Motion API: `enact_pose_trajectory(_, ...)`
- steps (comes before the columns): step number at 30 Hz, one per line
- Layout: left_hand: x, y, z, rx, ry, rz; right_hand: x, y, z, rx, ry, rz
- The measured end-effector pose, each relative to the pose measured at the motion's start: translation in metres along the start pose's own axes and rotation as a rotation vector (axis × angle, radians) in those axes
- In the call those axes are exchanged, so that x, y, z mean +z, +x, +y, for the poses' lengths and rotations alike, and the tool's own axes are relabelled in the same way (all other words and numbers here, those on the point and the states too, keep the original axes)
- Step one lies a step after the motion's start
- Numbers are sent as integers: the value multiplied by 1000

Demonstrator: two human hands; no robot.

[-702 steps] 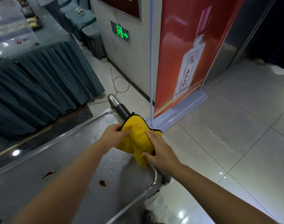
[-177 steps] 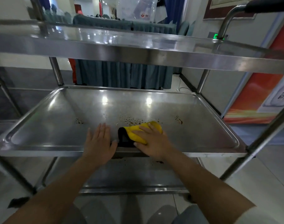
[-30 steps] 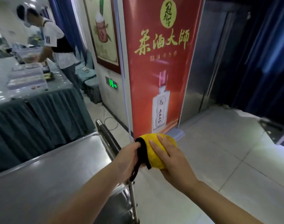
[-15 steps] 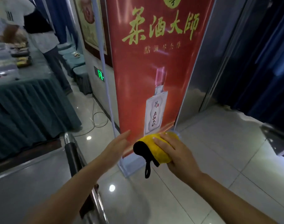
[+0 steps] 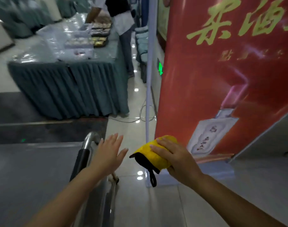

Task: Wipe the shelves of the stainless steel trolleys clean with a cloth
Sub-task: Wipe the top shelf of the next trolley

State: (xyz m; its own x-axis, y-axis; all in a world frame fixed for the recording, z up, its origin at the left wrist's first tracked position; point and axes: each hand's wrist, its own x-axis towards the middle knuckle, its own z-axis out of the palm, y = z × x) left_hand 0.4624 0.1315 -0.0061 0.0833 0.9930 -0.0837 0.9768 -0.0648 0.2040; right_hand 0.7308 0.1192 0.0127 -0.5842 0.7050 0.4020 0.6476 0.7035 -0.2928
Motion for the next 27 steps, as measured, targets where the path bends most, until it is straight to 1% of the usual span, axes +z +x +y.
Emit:
enact_pose_trajectory(3,-2,-4,-21,-133,83,57,19,48,18,-153,80,-43)
enact_pose_trajectory(7,-3,-18,-61,-316,97,97,59,114,16,-257,195,-156)
enact_pose_trajectory(11,1,-21,-111,-496,-71,133,113,180,11,-343,202,-230)
enact_pose_trajectory(13,10,-19,-131,-525,-125,74,145,208,8,-348,192,-292)
enact_pose_trajectory(15,23,-14,-143,-537,-177,-26,179,230,6,-349,181,-370)
enact_pose_trajectory(17,33,-9,-151,-531,-181,-95,206,242,5,-384,162,-465)
enact_pose_trajectory(19,37,-5,-155,-540,-180,-113,221,248,6,-428,166,-529)
enact_pose_trajectory(24,38,-5,-162,-496,-206,-110,235,257,15,-486,255,-612)
enact_pose_trajectory(26,39,-9,-164,-527,-196,-128,239,271,13,-532,259,-636)
enact_pose_trajectory(27,39,-12,-164,-572,-205,-127,242,279,13,-558,265,-654)
